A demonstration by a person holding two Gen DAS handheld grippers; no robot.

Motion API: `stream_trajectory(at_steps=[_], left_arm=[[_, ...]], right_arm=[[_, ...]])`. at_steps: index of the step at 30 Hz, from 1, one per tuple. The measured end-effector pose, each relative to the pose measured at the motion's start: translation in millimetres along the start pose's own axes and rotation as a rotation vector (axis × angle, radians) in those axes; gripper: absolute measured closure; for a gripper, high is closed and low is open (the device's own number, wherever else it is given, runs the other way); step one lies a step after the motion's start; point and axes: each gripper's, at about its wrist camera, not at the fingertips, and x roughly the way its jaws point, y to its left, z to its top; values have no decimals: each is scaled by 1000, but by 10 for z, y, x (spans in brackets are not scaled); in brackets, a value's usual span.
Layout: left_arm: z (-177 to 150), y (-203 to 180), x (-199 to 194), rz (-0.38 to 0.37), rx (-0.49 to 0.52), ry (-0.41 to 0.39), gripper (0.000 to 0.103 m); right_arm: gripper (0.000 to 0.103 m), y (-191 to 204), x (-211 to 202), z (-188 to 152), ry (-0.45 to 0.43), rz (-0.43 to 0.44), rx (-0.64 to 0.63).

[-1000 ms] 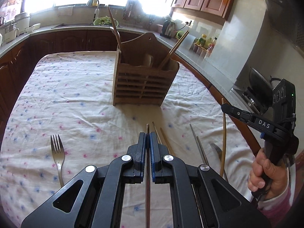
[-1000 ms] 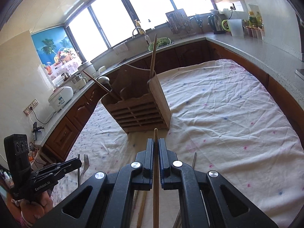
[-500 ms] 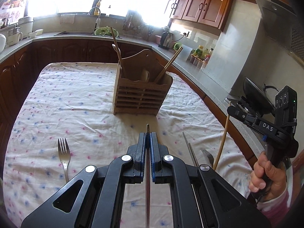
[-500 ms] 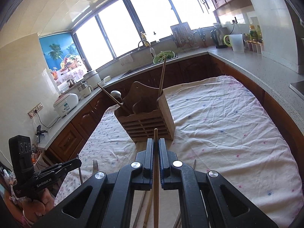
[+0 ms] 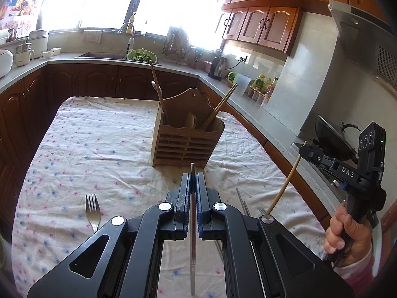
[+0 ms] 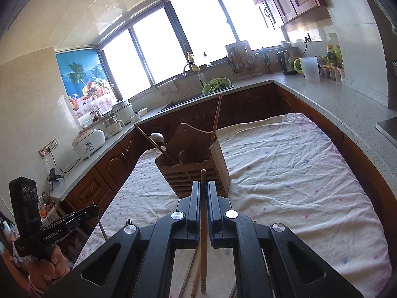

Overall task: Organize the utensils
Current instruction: 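Lift both held chopsticks and carry them above the wooden holder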

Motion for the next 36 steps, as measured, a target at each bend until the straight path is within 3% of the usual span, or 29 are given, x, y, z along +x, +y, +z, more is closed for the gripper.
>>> stream_trajectory(at_steps=[20,36], left_arm=[[280,88,-79,4,-24,-81,100],[1364,80,111,3,-5,-267,100]], right_arm=[[98,47,44,272,-46,16,-16],[98,104,316,1309,-221,44,-12]])
